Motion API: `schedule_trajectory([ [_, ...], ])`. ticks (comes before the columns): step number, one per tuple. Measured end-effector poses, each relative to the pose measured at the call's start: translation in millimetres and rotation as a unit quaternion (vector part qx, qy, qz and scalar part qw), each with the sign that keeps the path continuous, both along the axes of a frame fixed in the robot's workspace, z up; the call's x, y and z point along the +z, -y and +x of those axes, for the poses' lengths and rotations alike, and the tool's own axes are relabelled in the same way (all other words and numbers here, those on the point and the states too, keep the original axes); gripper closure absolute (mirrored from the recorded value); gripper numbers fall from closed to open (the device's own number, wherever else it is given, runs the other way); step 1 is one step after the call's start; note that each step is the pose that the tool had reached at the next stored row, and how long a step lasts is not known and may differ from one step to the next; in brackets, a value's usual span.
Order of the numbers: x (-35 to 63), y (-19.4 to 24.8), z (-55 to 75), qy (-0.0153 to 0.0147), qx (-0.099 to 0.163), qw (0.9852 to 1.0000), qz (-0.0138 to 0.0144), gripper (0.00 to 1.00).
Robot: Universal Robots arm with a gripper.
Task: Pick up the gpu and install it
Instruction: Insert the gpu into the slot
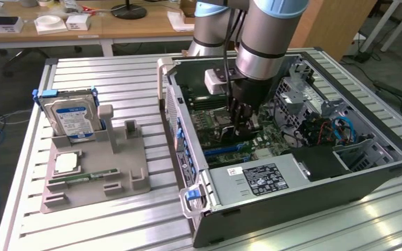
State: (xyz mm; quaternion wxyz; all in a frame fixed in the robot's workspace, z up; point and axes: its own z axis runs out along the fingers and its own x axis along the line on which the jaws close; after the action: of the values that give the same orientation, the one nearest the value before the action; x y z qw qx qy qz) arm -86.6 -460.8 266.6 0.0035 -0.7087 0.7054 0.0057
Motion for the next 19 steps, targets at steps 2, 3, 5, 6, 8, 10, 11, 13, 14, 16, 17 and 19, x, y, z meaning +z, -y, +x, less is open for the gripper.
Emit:
schedule_trajectory([
  [2, -0.5, 0.0, -0.6, 0.0000, 0.000, 1.0000, 0.0000, 0.73],
  [3, -0.9, 0.0, -0.8, 0.0000, 0.000, 1.0000, 0.0000, 0.73],
  [5, -1.6, 0.0, -1.0, 0.0000, 0.000, 1.0000, 0.0000, 0.73],
  [6, -2.1, 0.0, -1.1, 0.0000, 0.000, 1.0000, 0.0000, 0.73],
  [8, -3.6, 0.0, -1.2, 0.0000, 0.000, 1.0000, 0.0000, 0.73],
  [10, -5.2, 0.0, -1.2, 0.0000, 0.000, 1.0000, 0.0000, 0.73],
  [11, -5.9, 0.0, -1.3, 0.0000, 0.000, 1.0000, 0.0000, 0.73],
  [13, -7.4, 0.0, -1.3, 0.0000, 0.000, 1.0000, 0.0000, 0.73],
  [14, -8.2, 0.0, -1.3, 0.0000, 0.000, 1.0000, 0.0000, 0.73],
  [16, -9.8, 0.0, -1.5, 0.0000, 0.000, 1.0000, 0.0000, 0.73],
  [17, -10.6, 0.0, -1.6, 0.0000, 0.000, 1.0000, 0.0000, 0.73],
  [19, -12.2, 0.0, -2.0, 0.0000, 0.000, 1.0000, 0.0000, 0.73],
])
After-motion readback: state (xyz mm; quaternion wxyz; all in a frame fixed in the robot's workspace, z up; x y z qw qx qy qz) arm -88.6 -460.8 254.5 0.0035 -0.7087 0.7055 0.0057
